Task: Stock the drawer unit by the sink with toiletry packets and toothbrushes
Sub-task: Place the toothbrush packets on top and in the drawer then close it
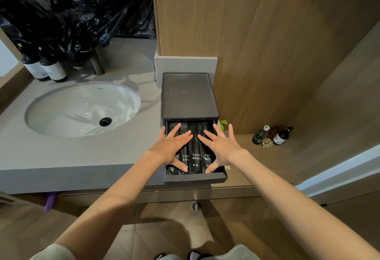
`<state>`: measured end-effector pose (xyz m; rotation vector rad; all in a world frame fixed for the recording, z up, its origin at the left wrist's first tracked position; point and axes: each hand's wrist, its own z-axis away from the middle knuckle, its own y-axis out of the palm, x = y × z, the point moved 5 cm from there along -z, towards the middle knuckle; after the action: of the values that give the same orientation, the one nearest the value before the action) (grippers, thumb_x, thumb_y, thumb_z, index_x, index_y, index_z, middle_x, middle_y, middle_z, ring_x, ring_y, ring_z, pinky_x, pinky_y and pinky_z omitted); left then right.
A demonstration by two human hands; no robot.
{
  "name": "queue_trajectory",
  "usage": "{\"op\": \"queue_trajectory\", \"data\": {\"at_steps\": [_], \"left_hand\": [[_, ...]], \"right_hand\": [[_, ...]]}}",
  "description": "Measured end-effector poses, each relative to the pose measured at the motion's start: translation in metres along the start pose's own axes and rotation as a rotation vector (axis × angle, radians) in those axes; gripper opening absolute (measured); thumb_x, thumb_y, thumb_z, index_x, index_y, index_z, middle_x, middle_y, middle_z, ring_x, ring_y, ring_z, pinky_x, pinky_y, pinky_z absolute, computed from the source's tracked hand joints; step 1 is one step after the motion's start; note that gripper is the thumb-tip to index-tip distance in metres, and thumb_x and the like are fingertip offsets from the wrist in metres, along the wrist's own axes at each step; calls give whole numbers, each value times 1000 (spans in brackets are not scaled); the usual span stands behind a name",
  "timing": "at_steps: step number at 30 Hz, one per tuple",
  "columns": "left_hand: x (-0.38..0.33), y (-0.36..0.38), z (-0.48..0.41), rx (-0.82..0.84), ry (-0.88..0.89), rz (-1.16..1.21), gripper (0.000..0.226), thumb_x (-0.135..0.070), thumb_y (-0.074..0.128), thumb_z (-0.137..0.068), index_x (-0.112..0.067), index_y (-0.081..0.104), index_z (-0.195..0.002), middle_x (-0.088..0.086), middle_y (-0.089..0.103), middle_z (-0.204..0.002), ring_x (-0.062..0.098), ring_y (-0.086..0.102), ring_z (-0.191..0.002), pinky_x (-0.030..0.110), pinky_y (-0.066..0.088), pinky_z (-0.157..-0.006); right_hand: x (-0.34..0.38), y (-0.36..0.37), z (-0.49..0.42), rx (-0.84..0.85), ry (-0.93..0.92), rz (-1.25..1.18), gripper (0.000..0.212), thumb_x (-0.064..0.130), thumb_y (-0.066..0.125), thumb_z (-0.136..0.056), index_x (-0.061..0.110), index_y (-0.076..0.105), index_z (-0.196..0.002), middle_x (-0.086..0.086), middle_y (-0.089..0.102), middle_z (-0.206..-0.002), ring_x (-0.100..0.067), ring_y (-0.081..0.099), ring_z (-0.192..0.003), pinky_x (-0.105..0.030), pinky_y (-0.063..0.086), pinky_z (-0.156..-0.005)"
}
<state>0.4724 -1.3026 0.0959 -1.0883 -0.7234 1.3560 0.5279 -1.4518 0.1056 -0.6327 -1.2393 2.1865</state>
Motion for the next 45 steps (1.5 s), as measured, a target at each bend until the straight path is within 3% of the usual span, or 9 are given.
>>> {"op": "queue_trajectory", "data": {"at_steps": [23,27,30,34,38,41,45], "left_hand": [[-14,8,-6,-5,-33,-235,116,-75,55,-70,-17,-4,-152,1,-10,-161,28,-20,-145,61,-5,-115],[-14,5,4,-46,-6,-102,107,-68,56,-76,-18,1,-153,-2,-3,-162,23,-16,-147,57,-7,-116],[-11,-3,22,-184,-20,106,89,-58,54,-84,-24,8,-153,-6,8,-161,15,-6,-148,51,-3,-119],[-5,-8,56,-406,-67,187,67,-55,45,-91,-29,24,-150,-8,28,-156,16,19,-146,43,17,-119],[-7,-6,88,-560,-65,300,63,-58,45,-86,-28,41,-142,-7,53,-135,13,47,-125,29,40,-102],[-7,8,102,-558,-78,329,60,-59,56,-81,-32,48,-134,-14,57,-123,6,51,-114,22,44,-90],[-6,29,104,-460,-96,285,51,-50,66,-80,-33,55,-126,-16,61,-121,5,52,-113,21,44,-87]], "right_hand": [[0,5,-4,23,43,108,118,74,60,-71,23,-6,-155,-6,-5,-163,-34,-22,-146,-69,-10,-108],[-2,6,-2,32,47,70,117,73,61,-71,23,-4,-155,-4,-5,-163,-32,-23,-146,-69,-9,-109],[-7,4,7,-30,31,-74,108,69,61,-74,26,5,-155,-2,0,-164,-31,-14,-149,-67,-7,-111],[-13,1,33,-222,3,-330,85,62,56,-84,30,19,-153,3,13,-162,-27,4,-150,-56,9,-118],[-8,4,65,-373,-58,-544,67,58,56,-86,33,38,-146,10,32,-154,-14,25,-142,-39,30,-113],[2,15,82,-379,-93,-592,62,55,62,-83,34,46,-139,14,45,-143,-5,35,-133,-37,37,-109],[9,32,84,-382,-95,-502,53,50,69,-79,37,54,-129,16,59,-125,-9,42,-119,-41,38,-104]]}}
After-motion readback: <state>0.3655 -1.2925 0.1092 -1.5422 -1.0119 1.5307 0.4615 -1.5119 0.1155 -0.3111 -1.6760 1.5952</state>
